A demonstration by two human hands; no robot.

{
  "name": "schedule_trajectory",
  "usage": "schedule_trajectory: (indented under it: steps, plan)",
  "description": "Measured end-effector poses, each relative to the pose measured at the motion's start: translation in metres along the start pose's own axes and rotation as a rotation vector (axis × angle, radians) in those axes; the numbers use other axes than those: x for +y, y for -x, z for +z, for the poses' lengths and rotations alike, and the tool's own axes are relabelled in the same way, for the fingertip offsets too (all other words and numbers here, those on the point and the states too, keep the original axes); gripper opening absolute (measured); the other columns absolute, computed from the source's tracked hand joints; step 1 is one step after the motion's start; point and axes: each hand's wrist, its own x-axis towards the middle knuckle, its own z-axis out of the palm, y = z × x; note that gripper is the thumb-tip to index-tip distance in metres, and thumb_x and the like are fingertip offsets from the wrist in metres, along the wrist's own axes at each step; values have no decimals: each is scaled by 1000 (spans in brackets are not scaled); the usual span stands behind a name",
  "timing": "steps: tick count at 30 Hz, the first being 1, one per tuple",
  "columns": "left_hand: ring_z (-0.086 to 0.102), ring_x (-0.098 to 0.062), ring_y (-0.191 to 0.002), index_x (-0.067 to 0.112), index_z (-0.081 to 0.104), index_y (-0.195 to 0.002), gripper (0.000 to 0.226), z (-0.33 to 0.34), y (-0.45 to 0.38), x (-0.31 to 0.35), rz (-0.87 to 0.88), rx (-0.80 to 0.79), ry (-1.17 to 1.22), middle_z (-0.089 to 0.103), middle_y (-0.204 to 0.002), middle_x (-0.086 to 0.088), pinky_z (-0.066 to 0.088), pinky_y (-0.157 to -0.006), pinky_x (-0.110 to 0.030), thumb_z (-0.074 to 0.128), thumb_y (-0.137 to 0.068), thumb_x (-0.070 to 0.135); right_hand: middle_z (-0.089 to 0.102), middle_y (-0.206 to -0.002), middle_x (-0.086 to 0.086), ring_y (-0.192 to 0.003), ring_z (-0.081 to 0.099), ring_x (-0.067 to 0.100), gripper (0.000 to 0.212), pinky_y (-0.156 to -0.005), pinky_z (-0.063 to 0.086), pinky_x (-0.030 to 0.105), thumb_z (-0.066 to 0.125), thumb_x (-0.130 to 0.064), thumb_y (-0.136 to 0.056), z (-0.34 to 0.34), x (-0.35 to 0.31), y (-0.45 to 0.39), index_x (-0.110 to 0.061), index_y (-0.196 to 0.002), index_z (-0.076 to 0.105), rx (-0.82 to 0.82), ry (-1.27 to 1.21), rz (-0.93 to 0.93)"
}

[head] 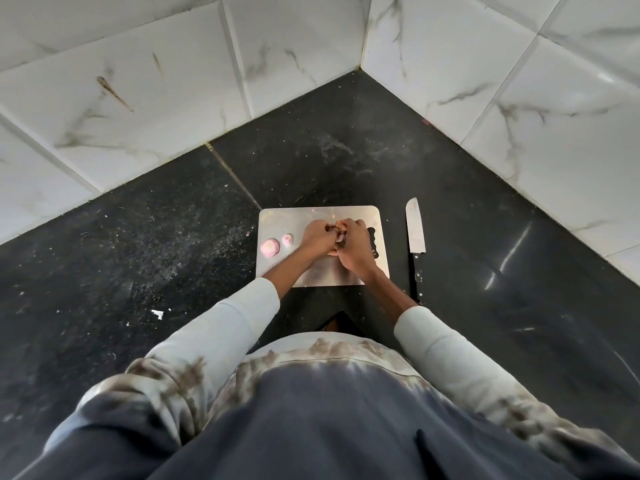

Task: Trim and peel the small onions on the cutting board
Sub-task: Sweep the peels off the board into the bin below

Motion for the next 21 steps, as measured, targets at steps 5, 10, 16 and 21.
schedule_trajectory:
  steps: [5,10,16,21]
  plan:
    - [77,-20,-92,8,76,-112,19,-1,11,-12,39,60,90,79,-104,-8,63,-70,-25,60,-107,18,56,-123,9,-97,51,13,30,-90,47,21,70,-4,-99,-1,2,14,-4,-128,66,95,1,-35]
    - [79,-19,-92,13,81,-108,19,5,29,-21,53,69,144,82,-101,-4,67,-86,-42,69,-103,27,53,-114,0,-96,55,12,25,-92,51,24,66,-2,-99,0,5,36,-6,-124,70,163,13,-60]
    - [78,-16,-91,8,81,-114,20,13,77,-29,125,63,151,81,-104,-4,63,-70,-18,68,-103,20,57,-114,5,-86,52,7,26,-70,40,-2,57,5,-99,6,6,84,-4,-119,72,222,36,-2]
    - [78,-13,-82,11,83,-102,18,30,119,-50,138,50,159,81,-93,-1,67,-80,-38,68,-101,20,54,-112,4,-87,53,9,31,-73,41,4,55,-8,-92,12,10,139,-4,-118,71,258,-5,23]
